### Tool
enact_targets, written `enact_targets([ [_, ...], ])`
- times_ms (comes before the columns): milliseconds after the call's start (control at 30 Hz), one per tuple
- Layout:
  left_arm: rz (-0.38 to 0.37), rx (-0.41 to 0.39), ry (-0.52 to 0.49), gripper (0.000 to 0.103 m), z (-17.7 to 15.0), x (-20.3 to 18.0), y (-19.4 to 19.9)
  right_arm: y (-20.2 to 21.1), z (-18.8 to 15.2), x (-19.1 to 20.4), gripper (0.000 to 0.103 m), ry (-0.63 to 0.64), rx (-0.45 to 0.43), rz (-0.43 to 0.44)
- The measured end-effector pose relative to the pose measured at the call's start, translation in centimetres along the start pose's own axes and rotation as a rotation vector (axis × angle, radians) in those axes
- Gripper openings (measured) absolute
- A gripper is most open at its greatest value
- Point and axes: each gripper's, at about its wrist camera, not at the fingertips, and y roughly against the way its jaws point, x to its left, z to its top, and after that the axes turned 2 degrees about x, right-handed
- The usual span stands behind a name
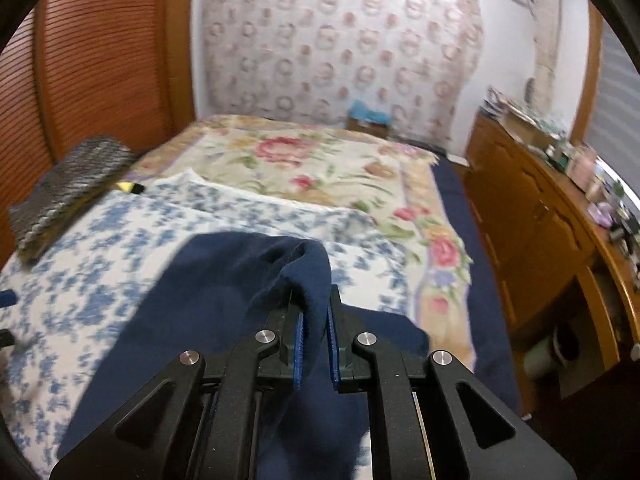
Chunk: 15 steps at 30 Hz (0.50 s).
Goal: Fold small clothes
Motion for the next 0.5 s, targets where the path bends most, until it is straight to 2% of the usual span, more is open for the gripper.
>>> enact_targets([
  [300, -0.005, 0.016, -0.010, 0.055, -0.2, -0.5, -0.4, -2.4, -0.6, -3.7, 0.005, -0.067, 0.035, -0.141],
  [433, -0.009, 0.018, -0.013, 0.055, -0.3, -0.7, -0.4, -1.4, -0.7, -5.3, 0.005, -0.129, 0.018, -0.151],
  [500, -0.013, 0.019, -0.013, 0.055, -0.2, -0.8, -0.4, -0.8, -0.9, -5.3, 0.007, -0.130, 0.020, -0.120],
])
